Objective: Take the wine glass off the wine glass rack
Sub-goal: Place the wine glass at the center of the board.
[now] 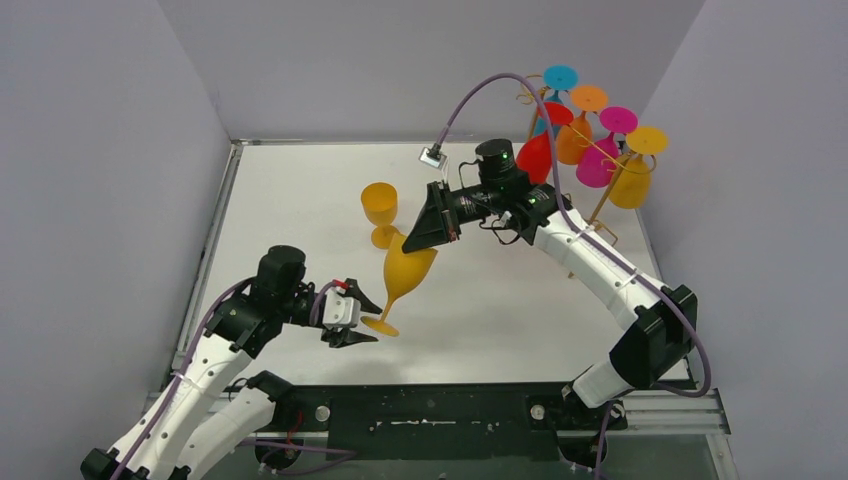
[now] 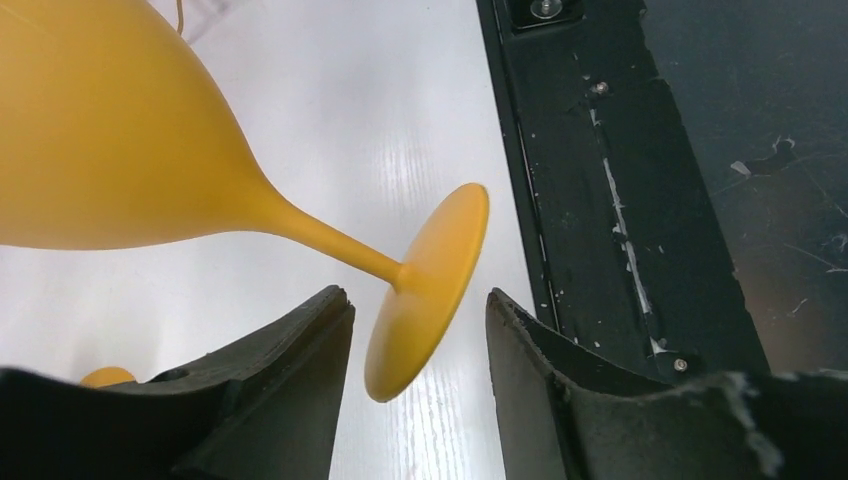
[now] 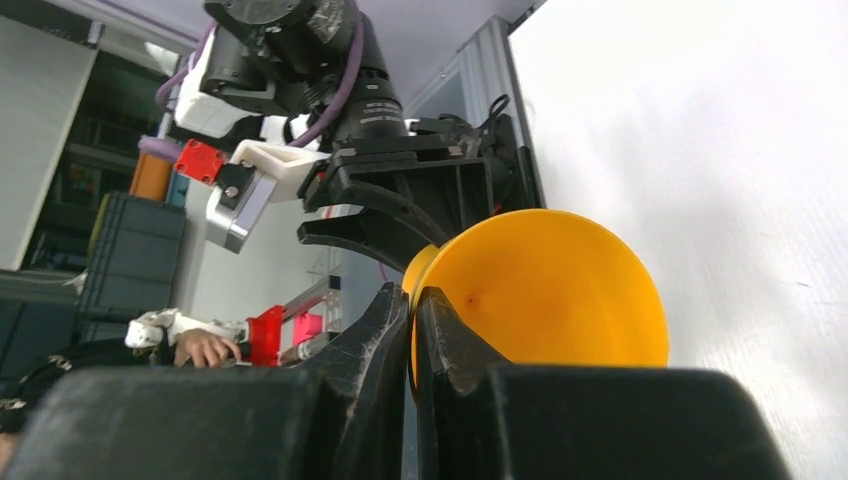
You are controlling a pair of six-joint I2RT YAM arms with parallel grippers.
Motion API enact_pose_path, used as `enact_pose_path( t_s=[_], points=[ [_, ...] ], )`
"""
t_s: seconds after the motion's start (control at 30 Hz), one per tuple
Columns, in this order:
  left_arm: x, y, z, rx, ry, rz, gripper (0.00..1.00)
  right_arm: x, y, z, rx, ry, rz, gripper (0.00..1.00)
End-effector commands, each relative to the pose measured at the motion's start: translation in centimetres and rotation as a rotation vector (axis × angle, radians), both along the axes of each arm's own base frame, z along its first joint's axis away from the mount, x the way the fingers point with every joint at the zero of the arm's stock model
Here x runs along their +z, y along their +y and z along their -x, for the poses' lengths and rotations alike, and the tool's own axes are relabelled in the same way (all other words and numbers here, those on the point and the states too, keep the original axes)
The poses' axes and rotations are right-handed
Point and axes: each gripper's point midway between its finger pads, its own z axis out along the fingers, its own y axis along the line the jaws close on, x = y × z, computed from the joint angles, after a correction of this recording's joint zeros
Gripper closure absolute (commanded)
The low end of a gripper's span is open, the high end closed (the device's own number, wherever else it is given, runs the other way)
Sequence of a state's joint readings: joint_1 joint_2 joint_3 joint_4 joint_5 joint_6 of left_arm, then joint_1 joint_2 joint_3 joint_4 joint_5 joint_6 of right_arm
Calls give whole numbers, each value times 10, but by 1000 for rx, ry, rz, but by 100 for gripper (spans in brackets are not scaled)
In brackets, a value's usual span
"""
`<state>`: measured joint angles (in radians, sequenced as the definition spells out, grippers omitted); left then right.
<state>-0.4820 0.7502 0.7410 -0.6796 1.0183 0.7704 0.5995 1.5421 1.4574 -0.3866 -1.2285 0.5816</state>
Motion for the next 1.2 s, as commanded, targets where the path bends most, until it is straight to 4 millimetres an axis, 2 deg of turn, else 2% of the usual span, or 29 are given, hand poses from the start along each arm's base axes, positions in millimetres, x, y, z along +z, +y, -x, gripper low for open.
enact_pose_path(
  t_s=[0.0,0.03,0.07,0.1,0.13,0.17,0.27,0.43,0.53,0.6,0.73,0.87,0.97,1.1,1.17],
  points=[
    [7,1,-10,50,-30,7,48,7,-5,-10,-97,-150,22,100],
    [6,2,-11,59,-32,1,47,3,-6,-15,-127,-170,45,100],
    [5,3,-12,68,-40,-1,40,-1,-7,-20,-158,-191,65,100],
    [3,3,-15,85,-44,-6,29,-3,-8,-24,-182,-210,77,100],
    [0,4,-21,121,-46,-12,9,-5,-10,-28,-206,-227,88,100],
    [-1,5,-30,175,-41,-10,3,-7,-11,-31,-228,-241,95,100],
    [-2,9,-55,332,-51,13,3,-14,-15,-40,-292,-279,127,100],
    [13,25,-92,604,-108,110,3,-32,-25,-60,-414,-356,227,100],
    [27,63,-131,999,-50,233,3,-42,-30,-69,-480,-406,285,100],
    [29,93,-147,1236,-9,290,3,-45,-35,-79,-541,-481,344,100],
    [29,121,-155,1424,10,263,3,-47,-51,-99,-717,-599,469,100],
    [25,137,-158,1518,11,230,2,-55,-64,-110,-805,-660,563,100],
    [17,148,-158,1591,36,226,3,-58,-62,-111,-798,-703,593,100],
    [-4,161,-156,1667,71,195,3,-62,-55,-109,-794,-755,635,100],
    [-1,164,-154,1672,61,205,2,-64,-53,-110,-804,-774,660,100]
  ],
)
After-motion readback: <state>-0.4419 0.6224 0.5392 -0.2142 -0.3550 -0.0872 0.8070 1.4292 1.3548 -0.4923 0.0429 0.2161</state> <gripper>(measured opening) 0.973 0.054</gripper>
